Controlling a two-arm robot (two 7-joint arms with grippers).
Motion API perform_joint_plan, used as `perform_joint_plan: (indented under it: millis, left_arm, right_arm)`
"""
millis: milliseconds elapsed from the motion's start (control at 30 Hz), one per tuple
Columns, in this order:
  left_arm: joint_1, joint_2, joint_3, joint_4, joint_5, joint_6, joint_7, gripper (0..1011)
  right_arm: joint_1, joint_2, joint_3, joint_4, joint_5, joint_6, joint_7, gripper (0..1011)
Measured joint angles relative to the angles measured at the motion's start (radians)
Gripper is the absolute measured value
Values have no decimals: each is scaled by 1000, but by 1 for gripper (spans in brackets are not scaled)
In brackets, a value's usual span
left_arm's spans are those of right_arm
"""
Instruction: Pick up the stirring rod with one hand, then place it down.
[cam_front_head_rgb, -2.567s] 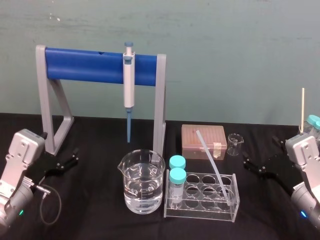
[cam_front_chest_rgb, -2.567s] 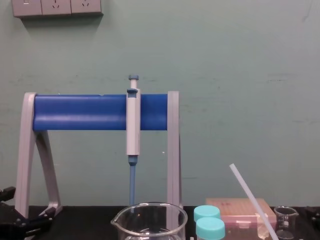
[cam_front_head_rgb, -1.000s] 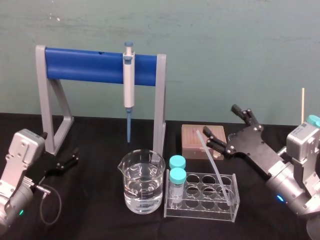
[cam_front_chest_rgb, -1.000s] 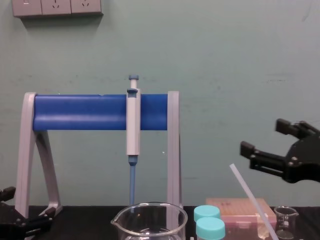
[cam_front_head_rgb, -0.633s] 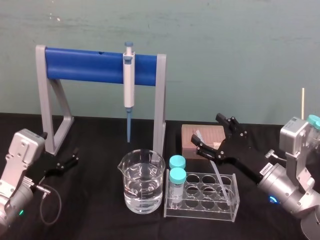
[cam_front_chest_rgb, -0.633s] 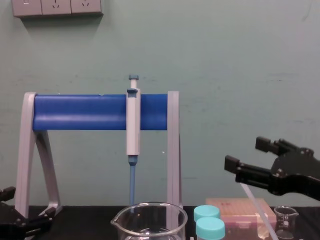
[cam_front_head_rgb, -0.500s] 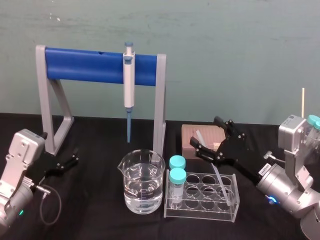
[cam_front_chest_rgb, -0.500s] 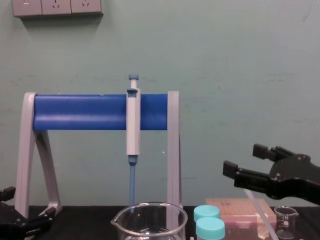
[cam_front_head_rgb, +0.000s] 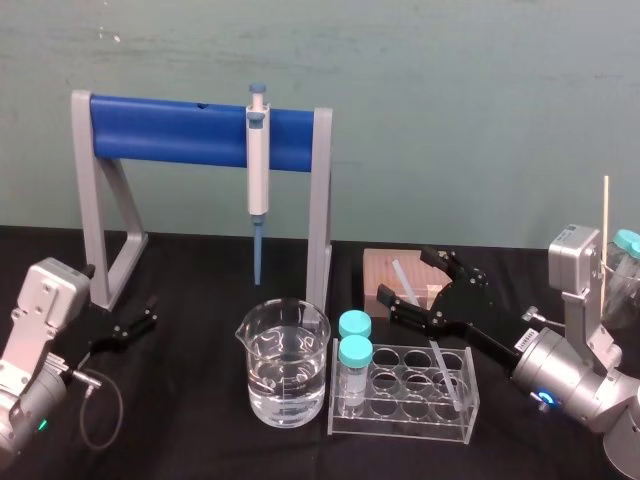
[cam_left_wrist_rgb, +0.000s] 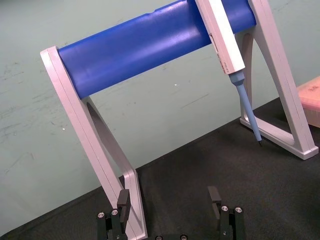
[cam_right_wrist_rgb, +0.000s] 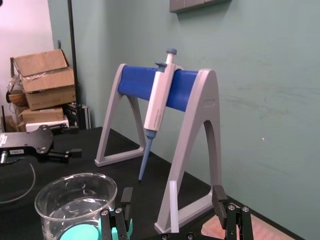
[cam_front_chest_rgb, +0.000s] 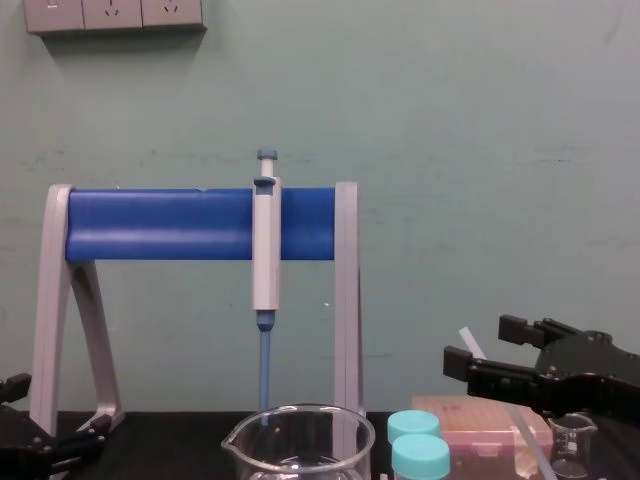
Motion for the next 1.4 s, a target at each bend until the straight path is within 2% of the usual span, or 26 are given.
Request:
perform_joint_plan:
  millis: [367, 700, 933, 1400]
  left_arm:
    - [0, 0, 0, 0, 0, 0, 0, 1000]
    - [0, 0, 0, 0, 0, 0, 0, 1000]
    - [0, 0, 0, 0, 0, 0, 0, 1000]
    - [0, 0, 0, 0, 0, 0, 0, 1000]
  right_arm:
    - [13, -12, 17, 33, -4, 59, 16, 1003]
    - [20, -21, 27, 48, -38, 105, 16, 1003]
    - [21, -25, 33, 49, -61, 117, 7, 1003]
    - [21, -24, 32, 49, -58, 116, 7, 1003]
